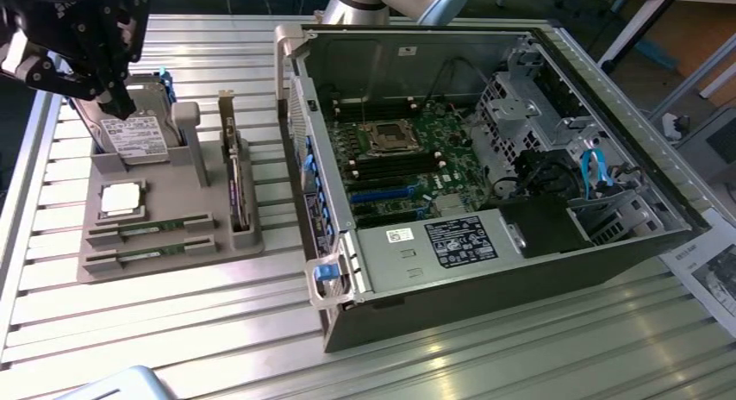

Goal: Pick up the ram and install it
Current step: 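Pick up the ram and move it above insertion slot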

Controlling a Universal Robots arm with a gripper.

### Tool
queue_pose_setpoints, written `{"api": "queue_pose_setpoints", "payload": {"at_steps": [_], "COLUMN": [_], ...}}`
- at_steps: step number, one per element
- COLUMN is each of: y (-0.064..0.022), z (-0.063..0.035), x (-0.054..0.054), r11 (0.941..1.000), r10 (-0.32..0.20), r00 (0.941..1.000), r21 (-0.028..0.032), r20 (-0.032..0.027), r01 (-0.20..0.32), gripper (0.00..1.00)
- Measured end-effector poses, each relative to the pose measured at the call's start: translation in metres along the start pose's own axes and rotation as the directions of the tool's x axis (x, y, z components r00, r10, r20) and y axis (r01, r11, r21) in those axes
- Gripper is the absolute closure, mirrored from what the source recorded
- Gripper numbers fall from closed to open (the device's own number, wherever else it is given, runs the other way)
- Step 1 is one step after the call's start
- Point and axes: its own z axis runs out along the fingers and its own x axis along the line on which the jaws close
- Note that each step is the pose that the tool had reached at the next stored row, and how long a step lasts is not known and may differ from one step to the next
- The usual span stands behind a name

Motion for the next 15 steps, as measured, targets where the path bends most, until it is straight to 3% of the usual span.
{"api": "queue_pose_setpoints", "payload": {"at_steps": [5,9,12,15], "y": [0.0000,-0.0001,-0.0001,-0.0001], "z": [0.0002,0.0004,0.0005,0.0007], "x": [0.0001,0.0001,0.0002,0.0002], "r11": [0.9981,0.9923,0.9857,0.9737], "r10": [-0.062,-0.123,-0.169,-0.228], "r00": [0.9981,0.9923,0.9857,0.9737], "r21": [-0.0010,-0.0021,-0.0029,-0.0040], "r20": [-0.0007,-0.0014,-0.0019,-0.0025], "r01": [0.062,0.123,0.169,0.228], "gripper": [0.90,0.90,0.90,0.90]}}
